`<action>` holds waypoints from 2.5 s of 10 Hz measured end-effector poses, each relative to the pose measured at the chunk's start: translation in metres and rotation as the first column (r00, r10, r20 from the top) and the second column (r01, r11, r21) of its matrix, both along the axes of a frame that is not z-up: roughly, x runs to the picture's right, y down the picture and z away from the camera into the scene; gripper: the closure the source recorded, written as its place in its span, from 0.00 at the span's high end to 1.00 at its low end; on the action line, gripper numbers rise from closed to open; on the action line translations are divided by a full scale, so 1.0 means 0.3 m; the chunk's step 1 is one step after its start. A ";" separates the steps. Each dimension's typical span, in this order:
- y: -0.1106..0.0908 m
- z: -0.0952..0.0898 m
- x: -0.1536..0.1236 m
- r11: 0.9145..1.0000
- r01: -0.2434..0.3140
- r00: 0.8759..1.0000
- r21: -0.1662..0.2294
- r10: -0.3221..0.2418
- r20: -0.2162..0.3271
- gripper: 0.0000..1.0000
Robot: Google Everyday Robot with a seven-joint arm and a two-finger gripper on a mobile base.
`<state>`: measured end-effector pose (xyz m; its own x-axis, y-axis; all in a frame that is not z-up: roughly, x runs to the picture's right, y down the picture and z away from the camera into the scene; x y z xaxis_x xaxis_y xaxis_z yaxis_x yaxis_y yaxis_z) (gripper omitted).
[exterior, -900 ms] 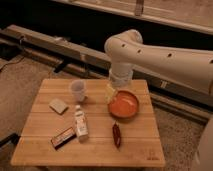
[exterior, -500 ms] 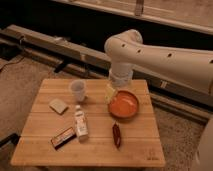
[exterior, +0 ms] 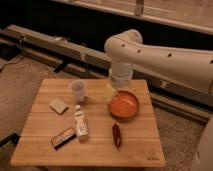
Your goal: Place the pepper in the ceramic cup
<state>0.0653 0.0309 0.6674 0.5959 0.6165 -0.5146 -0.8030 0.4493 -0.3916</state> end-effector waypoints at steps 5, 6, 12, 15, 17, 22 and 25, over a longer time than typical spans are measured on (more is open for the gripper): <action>0.000 0.000 0.000 1.000 0.000 1.000 0.000 0.000 0.000 0.80; 0.000 0.000 0.000 1.000 0.000 1.000 0.000 0.000 0.000 0.80; 0.005 -0.002 0.004 1.000 -0.001 1.000 -0.001 0.001 -0.011 0.80; 0.089 -0.041 -0.008 0.999 0.026 0.999 -0.022 -0.027 -0.036 0.80; 0.163 -0.068 0.005 0.998 0.032 0.998 -0.055 -0.035 -0.047 0.80; 0.410 -0.024 0.134 0.982 -0.091 0.987 -0.165 0.067 -0.144 0.80; 0.555 0.016 0.126 0.964 -0.103 0.984 -0.246 0.063 -0.166 0.80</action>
